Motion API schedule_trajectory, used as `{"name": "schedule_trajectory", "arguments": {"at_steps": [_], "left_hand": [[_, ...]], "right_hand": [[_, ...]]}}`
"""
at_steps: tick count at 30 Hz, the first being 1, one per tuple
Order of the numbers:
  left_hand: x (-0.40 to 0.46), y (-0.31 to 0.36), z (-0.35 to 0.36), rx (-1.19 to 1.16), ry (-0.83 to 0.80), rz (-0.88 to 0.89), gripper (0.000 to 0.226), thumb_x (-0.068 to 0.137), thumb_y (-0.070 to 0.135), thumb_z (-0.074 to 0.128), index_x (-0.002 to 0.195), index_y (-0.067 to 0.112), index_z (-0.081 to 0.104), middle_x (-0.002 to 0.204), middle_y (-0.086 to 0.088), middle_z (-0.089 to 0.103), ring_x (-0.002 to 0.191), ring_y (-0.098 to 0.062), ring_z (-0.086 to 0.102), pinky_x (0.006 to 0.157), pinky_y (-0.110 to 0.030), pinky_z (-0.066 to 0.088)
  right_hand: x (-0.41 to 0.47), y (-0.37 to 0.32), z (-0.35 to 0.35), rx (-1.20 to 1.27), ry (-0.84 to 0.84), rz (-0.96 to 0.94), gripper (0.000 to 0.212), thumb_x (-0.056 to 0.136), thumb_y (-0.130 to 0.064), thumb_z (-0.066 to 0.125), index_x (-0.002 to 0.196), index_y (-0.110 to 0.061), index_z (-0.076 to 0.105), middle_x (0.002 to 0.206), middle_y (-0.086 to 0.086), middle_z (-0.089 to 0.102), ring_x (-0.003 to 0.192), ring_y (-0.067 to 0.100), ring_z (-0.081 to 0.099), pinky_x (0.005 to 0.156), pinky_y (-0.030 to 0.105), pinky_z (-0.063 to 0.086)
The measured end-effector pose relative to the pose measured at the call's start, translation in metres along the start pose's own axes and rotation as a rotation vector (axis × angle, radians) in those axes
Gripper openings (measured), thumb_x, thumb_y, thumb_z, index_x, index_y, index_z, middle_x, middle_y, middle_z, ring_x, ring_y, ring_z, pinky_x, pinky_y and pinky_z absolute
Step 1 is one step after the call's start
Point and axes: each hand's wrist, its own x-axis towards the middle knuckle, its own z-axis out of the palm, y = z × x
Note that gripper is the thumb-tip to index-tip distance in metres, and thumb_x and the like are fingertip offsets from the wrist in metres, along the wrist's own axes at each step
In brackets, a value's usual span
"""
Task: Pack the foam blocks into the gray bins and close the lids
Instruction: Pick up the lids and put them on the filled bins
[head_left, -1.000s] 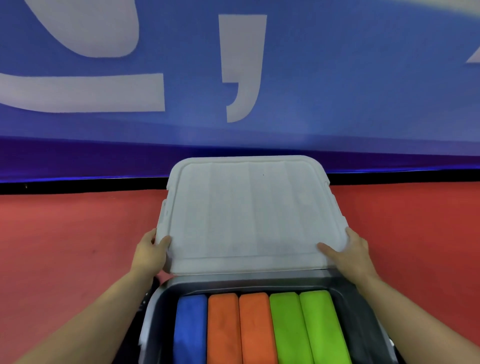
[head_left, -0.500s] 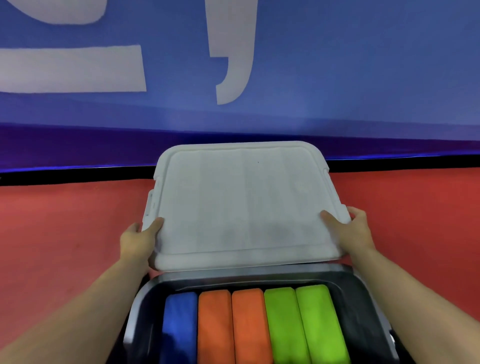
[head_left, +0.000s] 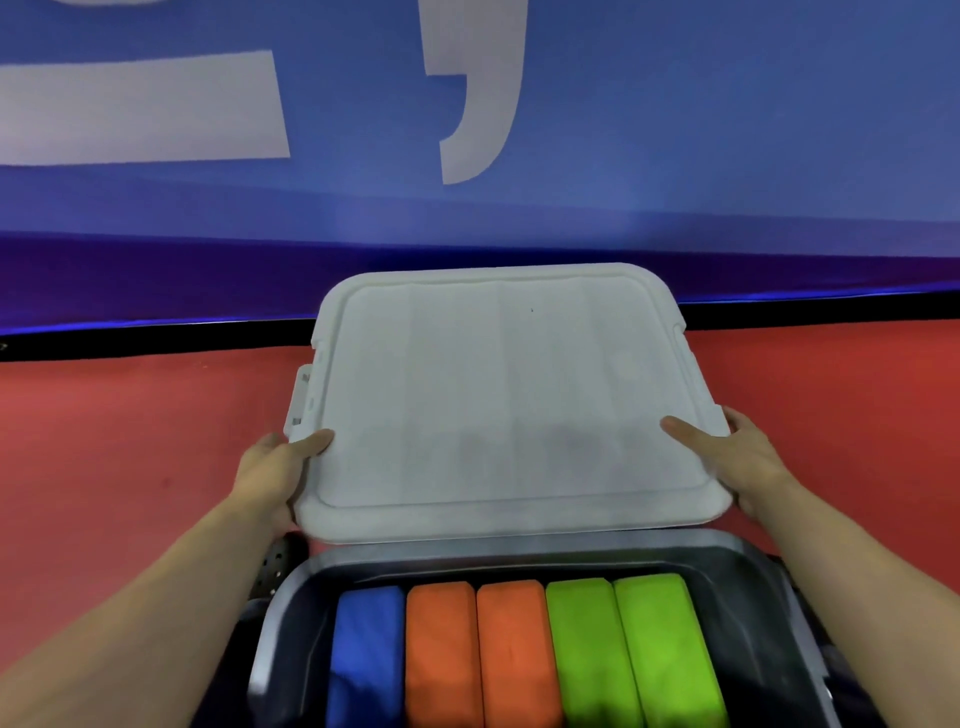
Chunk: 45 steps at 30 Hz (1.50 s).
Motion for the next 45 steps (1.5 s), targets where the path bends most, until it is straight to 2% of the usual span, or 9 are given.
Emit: {"name": "schedule_trajectory", "arguments": {"at_steps": [5, 9, 16, 23, 31, 34, 38, 41, 45], "left_hand": [[-0.003, -0.004, 0.002, 0.055, 0.021, 0.139, 0.038, 0.088, 0.013, 0.075, 0.123, 0.008, 0.059, 0.115, -0.012, 0.07, 0.095, -0.029, 0.069, 0.091, -0.048, 0.057], [-0.009, -0.004, 0.005, 0.13, -0.008, 0.267, 0.047, 0.097, 0.012, 0.064, 0.143, 0.017, 0.055, 0.121, 0.002, 0.066, 0.11, -0.023, 0.064, 0.098, -0.036, 0.049], [-0.014, -0.005, 0.011, 0.279, 0.058, 0.322, 0.056, 0.102, 0.021, 0.056, 0.155, 0.018, 0.038, 0.149, 0.0, 0.052, 0.135, -0.022, 0.05, 0.117, -0.038, 0.036], [-0.009, -0.011, 0.01, 0.33, 0.052, 0.329, 0.057, 0.103, 0.026, 0.054, 0.157, 0.021, 0.036, 0.153, -0.001, 0.049, 0.14, -0.023, 0.046, 0.119, -0.04, 0.034], [-0.009, -0.013, 0.011, 0.368, 0.066, 0.341, 0.058, 0.104, 0.027, 0.051, 0.158, 0.021, 0.031, 0.156, 0.0, 0.044, 0.144, -0.021, 0.04, 0.12, -0.036, 0.03], [-0.008, -0.012, 0.011, 0.394, 0.063, 0.342, 0.058, 0.105, 0.027, 0.05, 0.159, 0.021, 0.03, 0.157, -0.001, 0.043, 0.143, -0.023, 0.041, 0.12, -0.038, 0.03], [-0.019, -0.002, 0.0, 0.61, -0.04, 0.305, 0.062, 0.107, 0.03, 0.044, 0.162, 0.024, 0.016, 0.166, -0.006, 0.024, 0.15, -0.033, 0.028, 0.121, -0.043, 0.024], [-0.033, 0.011, -0.014, 0.757, -0.065, 0.318, 0.068, 0.105, 0.039, 0.043, 0.162, 0.025, 0.009, 0.17, -0.009, 0.003, 0.155, -0.035, 0.011, 0.125, -0.048, 0.015], [-0.069, 0.033, -0.03, 0.73, -0.064, 0.409, 0.064, 0.105, 0.042, 0.045, 0.16, 0.015, 0.025, 0.168, -0.007, 0.018, 0.155, -0.024, 0.016, 0.125, -0.042, 0.014]], "right_hand": [[-0.008, 0.0, 0.003, -0.01, 0.095, -0.141, 0.096, 0.074, -0.029, 0.09, 0.152, -0.011, 0.036, 0.136, 0.003, 0.052, 0.114, 0.022, 0.054, 0.098, 0.035, 0.045], [-0.011, 0.002, 0.006, -0.128, 0.092, -0.291, 0.098, 0.075, -0.041, 0.088, 0.156, -0.021, 0.037, 0.148, 0.002, 0.041, 0.134, 0.019, 0.045, 0.115, 0.037, 0.036], [-0.008, 0.005, 0.005, -0.09, 0.022, -0.324, 0.082, 0.079, -0.045, 0.083, 0.151, -0.036, 0.044, 0.137, -0.007, 0.062, 0.129, 0.018, 0.056, 0.114, 0.044, 0.043], [-0.003, 0.01, 0.004, -0.097, 0.008, -0.333, 0.087, 0.075, -0.056, 0.081, 0.151, -0.04, 0.041, 0.142, -0.008, 0.059, 0.133, 0.018, 0.053, 0.115, 0.045, 0.041], [-0.005, 0.008, 0.007, -0.151, 0.056, -0.381, 0.079, 0.086, -0.036, 0.079, 0.154, -0.034, 0.039, 0.144, -0.004, 0.054, 0.132, 0.017, 0.05, 0.113, 0.034, 0.038], [-0.004, 0.005, 0.003, -0.34, 0.066, -0.412, 0.078, 0.09, -0.046, 0.073, 0.156, -0.035, 0.033, 0.142, -0.004, 0.05, 0.13, 0.017, 0.048, 0.111, 0.04, 0.04], [-0.012, -0.006, -0.005, -0.785, 0.018, -0.464, 0.066, 0.099, -0.045, 0.055, 0.159, -0.031, 0.029, 0.165, 0.006, 0.027, 0.145, 0.032, 0.037, 0.115, 0.051, 0.035], [-0.042, -0.01, 0.003, -0.698, 0.061, -0.388, 0.07, 0.103, -0.05, 0.044, 0.162, -0.031, 0.012, 0.17, 0.004, 0.011, 0.153, 0.03, 0.023, 0.122, 0.051, 0.024], [-0.1, -0.028, 0.024, -0.555, 0.085, -0.52, 0.063, 0.105, -0.049, 0.042, 0.161, -0.028, 0.023, 0.169, 0.0, 0.018, 0.153, 0.022, 0.023, 0.125, 0.043, 0.021]]}}
